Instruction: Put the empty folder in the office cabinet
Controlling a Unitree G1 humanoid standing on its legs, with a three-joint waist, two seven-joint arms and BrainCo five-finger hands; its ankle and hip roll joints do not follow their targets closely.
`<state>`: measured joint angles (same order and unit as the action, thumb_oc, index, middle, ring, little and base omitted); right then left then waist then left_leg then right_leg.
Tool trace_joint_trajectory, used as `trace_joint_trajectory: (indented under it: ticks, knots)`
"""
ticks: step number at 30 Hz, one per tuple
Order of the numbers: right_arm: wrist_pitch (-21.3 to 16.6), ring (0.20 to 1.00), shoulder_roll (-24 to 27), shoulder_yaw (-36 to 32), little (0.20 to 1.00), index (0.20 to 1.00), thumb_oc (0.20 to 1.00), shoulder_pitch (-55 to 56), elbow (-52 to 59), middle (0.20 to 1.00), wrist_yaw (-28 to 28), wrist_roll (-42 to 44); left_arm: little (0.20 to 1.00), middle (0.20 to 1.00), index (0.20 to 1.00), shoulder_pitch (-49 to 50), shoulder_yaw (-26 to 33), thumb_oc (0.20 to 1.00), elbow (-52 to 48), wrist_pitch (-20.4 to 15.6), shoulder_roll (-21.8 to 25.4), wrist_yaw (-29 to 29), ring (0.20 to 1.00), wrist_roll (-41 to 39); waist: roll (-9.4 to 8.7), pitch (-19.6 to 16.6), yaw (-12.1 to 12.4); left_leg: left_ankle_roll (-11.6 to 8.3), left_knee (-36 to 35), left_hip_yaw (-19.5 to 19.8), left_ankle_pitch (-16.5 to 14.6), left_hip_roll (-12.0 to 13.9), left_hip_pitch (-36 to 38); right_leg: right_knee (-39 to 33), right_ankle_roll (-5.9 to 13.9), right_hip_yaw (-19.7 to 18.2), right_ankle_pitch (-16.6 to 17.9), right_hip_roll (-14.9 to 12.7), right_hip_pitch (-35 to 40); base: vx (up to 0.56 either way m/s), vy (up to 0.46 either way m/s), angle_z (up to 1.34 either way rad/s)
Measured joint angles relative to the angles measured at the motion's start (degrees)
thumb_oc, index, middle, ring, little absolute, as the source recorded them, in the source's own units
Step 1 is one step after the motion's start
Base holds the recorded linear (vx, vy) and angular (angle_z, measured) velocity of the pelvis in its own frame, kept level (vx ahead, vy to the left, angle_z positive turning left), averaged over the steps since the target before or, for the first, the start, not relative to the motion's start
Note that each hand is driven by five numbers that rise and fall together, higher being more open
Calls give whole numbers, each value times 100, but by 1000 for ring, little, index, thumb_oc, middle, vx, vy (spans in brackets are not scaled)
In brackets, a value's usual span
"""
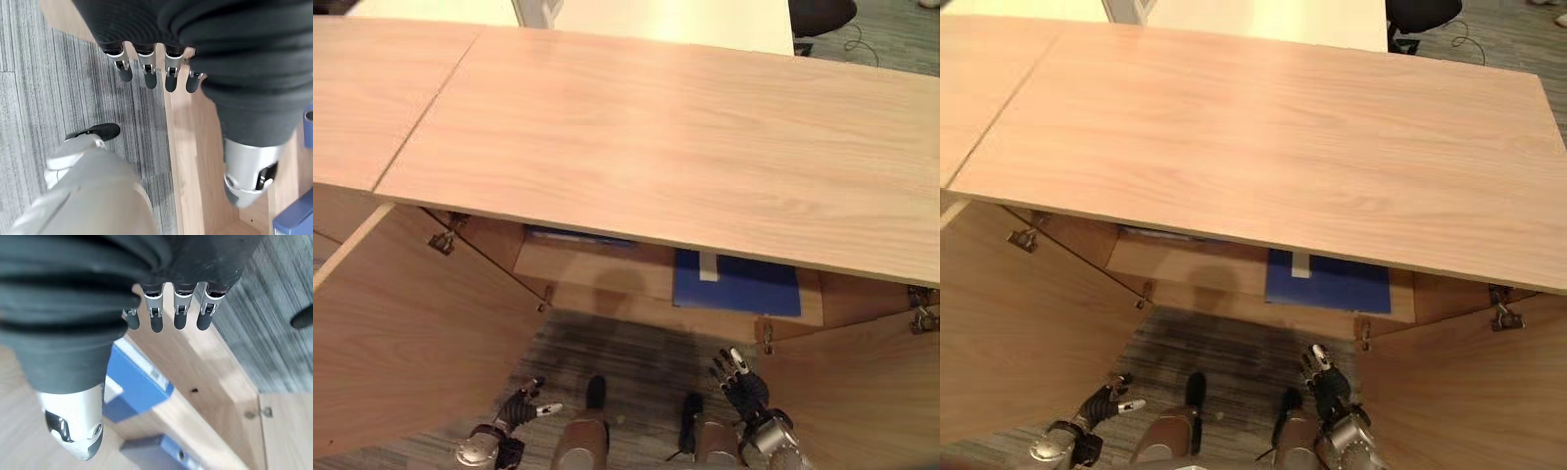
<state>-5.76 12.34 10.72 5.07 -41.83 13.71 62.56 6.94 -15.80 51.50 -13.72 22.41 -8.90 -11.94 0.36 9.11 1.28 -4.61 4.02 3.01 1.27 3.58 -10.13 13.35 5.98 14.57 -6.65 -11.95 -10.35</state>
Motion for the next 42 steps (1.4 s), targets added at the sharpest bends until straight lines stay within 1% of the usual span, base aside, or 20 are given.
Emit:
trace_joint_trajectory:
  ticks: [2, 3, 4, 5, 6, 7, 10, 14, 15, 16, 19, 21, 24, 25, 26, 28, 31, 33, 37, 42]
  knots:
    - [17, 1000, -5, 9, 1000, 1000, 1000, -38, -168, 1000, 6, -82, 1000, 1000, 1000, 47, -12, 1000, 64, 1, -34, 4, 1000, 3, 29, -149, -8, 5, -135, -2, 21, 0, 120, -145, 13, 13, 33, 19, 115, 103, 1, 1]
    - [17, 1000, 1, 5, 1000, 1000, 1000, 21, -159, 1000, 6, -94, 1000, 1000, 1000, 53, -3, 1000, 226, -1, -52, 57, 1000, 13, 53, -253, -16, 13, -317, -12, 66, 12, 331, -354, 45, 36, 96, 62, 335, 68, -1, -2]
    - [15, 1000, 2, 9, 1000, 1000, 1000, 46, -153, 1000, 5, -107, 1000, 1000, 1000, 75, -1, 1000, 277, 8, -52, 78, 1000, 35, 55, -348, -22, 14, -363, -20, 66, 16, 363, -435, 57, 41, 107, 74, 382, 88, -5, -2]
    - [8, 736, 9, 12, 736, 736, 736, 77, -131, 736, 3, -148, 1000, 1000, 1000, 100, 10, 1000, 281, 6, -52, 102, 1000, 136, 58, -397, -27, 15, -406, -25, 73, 20, 409, -505, 53, 46, 138, 89, 442, 41, -4, -4]
    - [6, 222, 11, 14, 222, 222, 222, 72, -125, 222, 1, -193, 1000, 1000, 1000, 112, 10, 1000, 281, 5, -52, 111, 1000, 178, 51, -410, -30, 15, -439, -40, 76, 22, 458, -554, 58, 43, 169, 95, 482, 82, -6, -5]
    - [-8, 200, 33, 58, 200, 200, 200, -21, -115, 200, -61, -504, 1000, 1000, 1000, 107, 12, 1000, 365, 0, -73, 159, 1000, 234, 46, -439, -48, 18, -518, -54, 83, 36, 542, -758, 71, 52, 273, 142, 660, 76, 2, -8]
    - [-67, 200, 166, 204, 200, 200, 200, -115, -8, 200, -214, -1113, 1000, 1000, 1000, 113, 21, 1000, 554, 2, -166, 254, 1000, 344, 42, -466, -70, 22, -632, -92, 91, 40, 679, -1127, 85, 58, 428, 179, 873, 39, 6, -6]
    - [-203, 200, 392, 288, 200, 200, 200, -186, 330, 200, -509, -2009, 1000, 1000, 1000, 110, 43, 1000, 655, 4, -237, 360, 1000, 400, 63, -478, -75, 16, -696, -104, 110, 36, 682, -1331, 98, 67, 526, 203, 940, 7, 2, -1]
    - [-252, 200, 540, 374, 200, 200, 200, -285, 500, 200, -746, -2700, 1000, 1000, 1000, 106, 71, 1000, 685, 4, -257, 437, 1000, 452, 71, -476, -74, 15, -710, -103, 110, 36, 678, -1399, 100, 77, 557, 213, 955, 0, 0, 0]
    - [-260, 200, 661, 457, 200, 200, 200, -294, 680, 200, -828, -3027, 1000, 1000, 1000, 107, 90, 1000, 690, 4, -275, 474, 1000, 454, 86, -466, -74, 10, -721, -103, 113, 36, 670, -1412, 99, 79, 565, 215, 950, 0, 0, 0]
    - [-296, 200, 741, 465, 200, 200, 200, -372, 788, 200, -1016, -3557, 1000, 1000, 1000, 112, 196, 1000, 686, 4, -315, 546, 1000, 464, 96, -448, -66, 7, -727, -98, 115, 40, 653, -1445, 97, 90, 572, 226, 950, 0, 0, 0]
    - [-296, 200, 740, 468, 200, 200, 200, -455, 745, 200, -1156, -3923, 1000, 1000, 1000, 64, 196, 1000, 671, 2, -324, 578, 1000, 476, 111, -327, -75, -6, -731, -80, 123, 42, 643, -1452, 92, 111, 578, 257, 950, -22, 0, 4]
    - [-293, 200, 729, 484, 200, 200, 200, -535, 654, 200, -1252, -4107, 1000, 1000, 1000, 29, 191, 1000, 638, 2, -330, 598, 1000, 566, 139, -152, -75, -18, -742, -45, 148, 46, 563, -1468, 86, 149, 592, 263, 917, -52, -7, 6]
    - [-298, 200, 717, 487, 200, 200, 200, -604, 500, 200, -1269, -4126, 1000, 1000, 1000, 8, 185, 1000, 610, 2, -330, 600, 1000, 565, 144, -135, -66, -21, -730, -32, 164, 46, 483, -1456, 85, 163, 595, 267, 843, -72, -17, 11]
    - [-289, 200, 703, 489, 200, 200, 200, -766, 199, 200, -1319, -4126, 1000, 1000, 1000, -88, 183, 1000, 524, -2, -329, 607, 1000, 565, 149, -39, -60, -28, -689, 17, 177, 49, 351, -1418, 81, 188, 597, 264, 741, -47, -15, 12]
    - [-287, 200, 699, 486, 200, 200, 200, -888, 1, 200, -1386, -4125, 1000, 1000, 1000, -209, 166, 1000, 439, -6, -329, 612, 1000, 564, 165, 126, -4, -27, -665, 46, 195, 49, 282, -1390, 74, 212, 604, 268, 691, -38, -10, 8]
    - [-290, 200, 657, 485, 200, 200, 200, -1027, -311, 200, -1431, -4120, 1000, 1000, 1000, -315, 164, 1000, 364, -10, -323, 630, 1000, 561, 171, 271, 62, -28, -652, 48, 195, 48, 243, -1374, 74, 214, 603, 265, 651, -39, -8, 1]
    - [-290, 200, 609, 463, 200, 200, 200, -1205, -699, 200, -1492, -4120, 1000, 1000, 1000, -450, 82, 1000, 272, -19, -287, 666, 1000, 555, 184, 420, 96, -31, -647, 73, 198, 48, 228, -1377, 73, 237, 602, 268, 655, -5, -13, 4]
    - [-285, 200, 549, 480, 200, 200, 200, -1246, -1010, 200, -1507, -4125, 1000, 1000, 1000, -542, 7, 1000, 217, -54, -209, 713, 1000, 554, 191, 429, 95, -46, -647, 183, 208, 46, 140, -1392, 67, 358, 586, 270, 644, 1, -16, 13]
    - [-271, 200, 442, 530, 200, 200, 200, -1234, -1203, 200, -1501, -4147, 1000, 1000, 1000, -550, 1, 1000, 237, -53, -210, 727, 1000, 555, 186, 453, 97, -46, -647, 199, 208, 37, 135, -1394, 68, 370, 582, 269, 646, 1, -2, 1]
